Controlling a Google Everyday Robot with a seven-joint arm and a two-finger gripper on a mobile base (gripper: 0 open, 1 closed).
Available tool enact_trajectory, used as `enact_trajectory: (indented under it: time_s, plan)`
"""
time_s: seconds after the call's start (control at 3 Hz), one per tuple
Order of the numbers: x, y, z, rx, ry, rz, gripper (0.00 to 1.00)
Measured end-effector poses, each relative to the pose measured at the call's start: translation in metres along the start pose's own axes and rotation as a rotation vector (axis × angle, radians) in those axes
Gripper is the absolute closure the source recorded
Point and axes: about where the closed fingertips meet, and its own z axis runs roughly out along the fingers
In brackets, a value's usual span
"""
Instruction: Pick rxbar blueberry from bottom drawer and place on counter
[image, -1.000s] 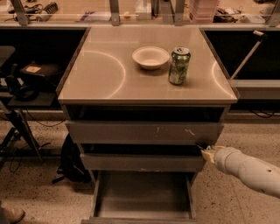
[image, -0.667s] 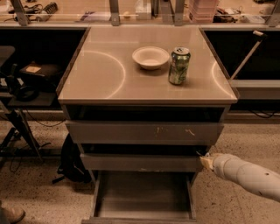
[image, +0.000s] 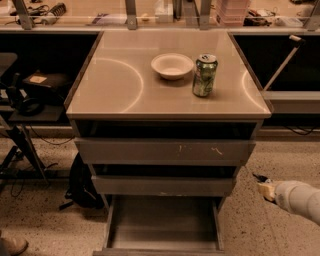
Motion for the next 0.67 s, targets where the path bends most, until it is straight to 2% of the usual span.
enact_trajectory:
  time_s: [0.33, 0.67]
  plan:
    - [-0.053, -0.033, -0.064, 0.127, -0.085, -0.031, 1.00]
    - [-0.141, -0.033, -0.098, 0.171, -0.191, -0.116, 1.00]
